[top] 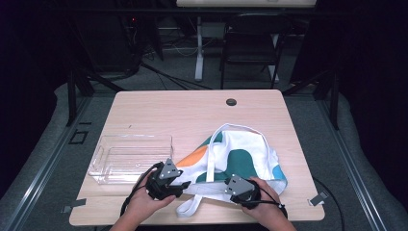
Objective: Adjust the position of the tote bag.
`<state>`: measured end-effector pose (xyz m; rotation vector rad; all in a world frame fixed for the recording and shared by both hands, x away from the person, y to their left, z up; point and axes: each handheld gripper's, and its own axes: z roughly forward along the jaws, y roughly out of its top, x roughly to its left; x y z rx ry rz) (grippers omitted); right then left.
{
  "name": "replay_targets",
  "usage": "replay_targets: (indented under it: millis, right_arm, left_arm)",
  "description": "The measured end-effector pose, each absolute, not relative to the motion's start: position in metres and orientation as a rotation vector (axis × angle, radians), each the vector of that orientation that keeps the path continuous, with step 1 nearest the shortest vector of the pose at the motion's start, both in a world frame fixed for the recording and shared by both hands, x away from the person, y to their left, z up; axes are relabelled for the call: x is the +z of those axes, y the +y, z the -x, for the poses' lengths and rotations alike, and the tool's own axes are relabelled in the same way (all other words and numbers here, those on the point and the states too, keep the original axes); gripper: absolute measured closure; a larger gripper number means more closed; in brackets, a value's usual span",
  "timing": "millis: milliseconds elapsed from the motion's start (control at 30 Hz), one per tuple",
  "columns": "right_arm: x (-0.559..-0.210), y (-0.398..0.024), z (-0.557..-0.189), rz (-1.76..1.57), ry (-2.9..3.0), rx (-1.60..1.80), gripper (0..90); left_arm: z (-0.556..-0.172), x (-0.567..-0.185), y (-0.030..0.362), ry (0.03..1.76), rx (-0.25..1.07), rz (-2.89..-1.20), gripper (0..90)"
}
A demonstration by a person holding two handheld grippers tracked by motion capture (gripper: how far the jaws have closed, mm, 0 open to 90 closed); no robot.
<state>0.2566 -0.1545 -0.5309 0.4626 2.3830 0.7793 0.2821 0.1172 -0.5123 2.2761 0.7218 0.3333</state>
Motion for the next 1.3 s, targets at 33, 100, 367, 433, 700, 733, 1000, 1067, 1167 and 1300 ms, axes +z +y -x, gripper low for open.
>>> replay_targets:
  millis: [33, 100, 367, 433, 700, 733, 1000, 1067, 1167, 1300]
  right_arm:
    - [-0.531, -0.154, -0.257, -0.466, 2.379, 0.794, 88.7]
    - [-0.530, -0.154, -0.257, -0.474, 2.365, 0.815, 88.7]
    - [-0.526, -0.155, -0.257, -0.476, 2.355, 0.824, 88.7]
    - [-0.525, -0.155, -0.257, -0.474, 2.354, 0.826, 88.7]
    - [-0.524, -0.154, -0.258, -0.475, 2.357, 0.834, 88.7]
    - [-0.524, -0.155, -0.258, -0.476, 2.354, 0.838, 88.7]
    - [-0.523, -0.155, -0.258, -0.487, 2.343, 0.862, 88.7]
    - [-0.523, -0.155, -0.259, -0.487, 2.350, 0.860, 88.7]
    - [-0.522, -0.156, -0.260, -0.493, 2.346, 0.860, 88.7]
    - [-0.521, -0.156, -0.260, -0.490, 2.351, 0.852, 88.7]
  left_arm:
    - [-0.281, -0.513, 0.116, 0.719, 0.345, -2.273, 51.2]
    - [-0.280, -0.513, 0.113, 0.702, 0.349, -2.280, 50.3]
    - [-0.275, -0.513, 0.102, 0.657, 0.377, -2.302, 49.1]
    - [-0.275, -0.513, 0.100, 0.649, 0.378, -2.310, 49.2]
    - [-0.276, -0.513, 0.087, 0.621, 0.412, -2.321, 51.1]
    - [-0.276, -0.513, 0.085, 0.618, 0.423, -2.327, 51.9]
    - [-0.278, -0.513, 0.073, 0.591, 0.436, -2.340, 56.7]
    - [-0.278, -0.514, 0.071, 0.586, 0.443, -2.346, 57.0]
    - [-0.279, -0.514, 0.068, 0.581, 0.464, -2.357, 58.7]
    - [-0.279, -0.515, 0.064, 0.557, 0.487, -2.376, 60.9]
